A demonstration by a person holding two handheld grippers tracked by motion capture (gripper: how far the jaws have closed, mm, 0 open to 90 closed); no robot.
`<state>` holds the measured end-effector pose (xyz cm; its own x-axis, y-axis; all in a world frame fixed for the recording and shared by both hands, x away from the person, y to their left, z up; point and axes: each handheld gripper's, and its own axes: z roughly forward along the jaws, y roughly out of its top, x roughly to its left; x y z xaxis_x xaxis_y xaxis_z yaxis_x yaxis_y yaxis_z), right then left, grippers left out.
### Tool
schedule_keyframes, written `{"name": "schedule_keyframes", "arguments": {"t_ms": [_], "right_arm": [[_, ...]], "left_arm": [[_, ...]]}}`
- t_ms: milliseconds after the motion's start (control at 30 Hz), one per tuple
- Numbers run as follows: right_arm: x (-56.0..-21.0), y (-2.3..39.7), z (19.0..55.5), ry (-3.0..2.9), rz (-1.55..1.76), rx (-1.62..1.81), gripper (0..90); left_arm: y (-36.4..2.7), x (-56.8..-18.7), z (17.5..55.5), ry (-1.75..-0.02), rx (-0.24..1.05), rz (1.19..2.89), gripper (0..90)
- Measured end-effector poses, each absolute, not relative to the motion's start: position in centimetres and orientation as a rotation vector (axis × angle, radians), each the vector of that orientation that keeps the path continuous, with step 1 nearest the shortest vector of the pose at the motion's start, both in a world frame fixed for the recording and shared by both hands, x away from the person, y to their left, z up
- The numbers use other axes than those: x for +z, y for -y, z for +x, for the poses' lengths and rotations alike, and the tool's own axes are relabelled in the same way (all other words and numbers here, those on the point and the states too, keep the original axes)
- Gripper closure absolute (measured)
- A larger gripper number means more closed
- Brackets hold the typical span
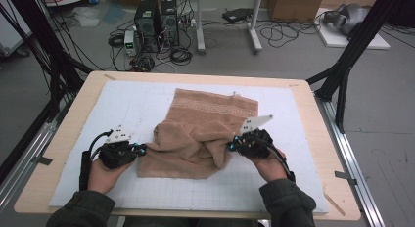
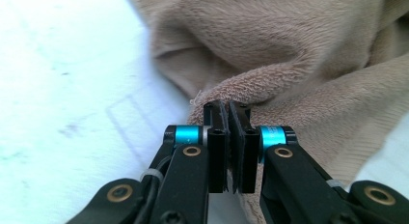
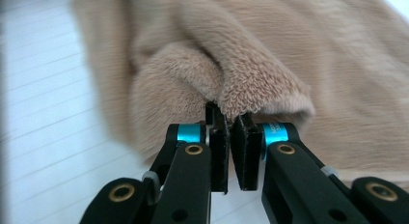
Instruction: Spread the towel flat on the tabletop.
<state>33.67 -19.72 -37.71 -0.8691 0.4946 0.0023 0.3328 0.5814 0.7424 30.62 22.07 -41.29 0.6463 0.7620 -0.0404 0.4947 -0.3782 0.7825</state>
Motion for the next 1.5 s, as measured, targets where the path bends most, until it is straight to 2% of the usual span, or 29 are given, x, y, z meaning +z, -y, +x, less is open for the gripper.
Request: {"name": "schedule_keyframes", "arguments": {"t_ms": [100, 300, 367, 467, 667, 833, 900, 1000, 1167, 1233, 1267, 1300, 1500], "right_arm": [[-39.2, 20.0, 37.2, -2.597, 0.83, 1.118, 86.4], [-41.4, 19.9, 39.0, -2.647, 0.903, 1.072, 85.5], [-41.1, 20.0, 38.7, -2.642, 0.888, 1.103, 82.9], [-40.2, 20.6, 37.6, -2.623, 0.857, 1.146, 75.1], [-38.8, 22.8, 33.9, -2.564, 0.798, 1.215, 72.4], [-39.9, 23.2, 31.6, -2.599, 0.719, 1.206, 70.0], [-40.8, 22.7, 31.3, -2.631, 0.681, 1.183, 68.1], [-42.5, 21.5, 31.8, -2.677, 0.668, 1.154, 64.4], [-43.5, 20.3, 32.8, -2.696, 0.688, 1.149, 63.5], [-43.8, 19.8, 33.2, -2.706, 0.687, 1.17, 70.0], [-43.9, 19.8, 33.3, -2.715, 0.686, 1.182, 74.4], [-44.0, 19.9, 33.5, -2.724, 0.692, 1.196, 79.2], [-43.4, 20.9, 32.2, -2.746, 0.694, 1.171, 80.9]], "left_arm": [[-22.0, -41.8, 32.0, -0.998, 0.437, 2.079, 86.2], [-21.6, -42.8, 33.0, -1.022, 0.416, 2.116, 85.6], [-21.8, -42.3, 32.5, -1.002, 0.409, 2.098, 82.7], [-22.0, -41.3, 31.4, -0.965, 0.413, 2.048, 71.6], [-22.1, -40.3, 29.8, -0.908, 0.396, 2.015, 63.6], [-21.5, -41.0, 29.9, -0.901, 0.371, 2.04, 58.8], [-21.1, -41.6, 30.4, -0.92, 0.36, 2.064, 54.4], [-20.3, -42.6, 31.2, -0.925, 0.355, 2.124, 53.2], [-19.1, -43.9, 32.2, -0.936, 0.361, 2.182, 57.6], [-19.0, -43.8, 32.2, -0.929, 0.36, 2.184, 65.5], [-19.0, -43.8, 32.1, -0.919, 0.363, 2.189, 71.4], [-19.0, -43.7, 32.0, -0.91, 0.353, 2.193, 81.1], [-19.3, -42.3, 30.1, -0.845, 0.416, 2.156, 85.5]]}}
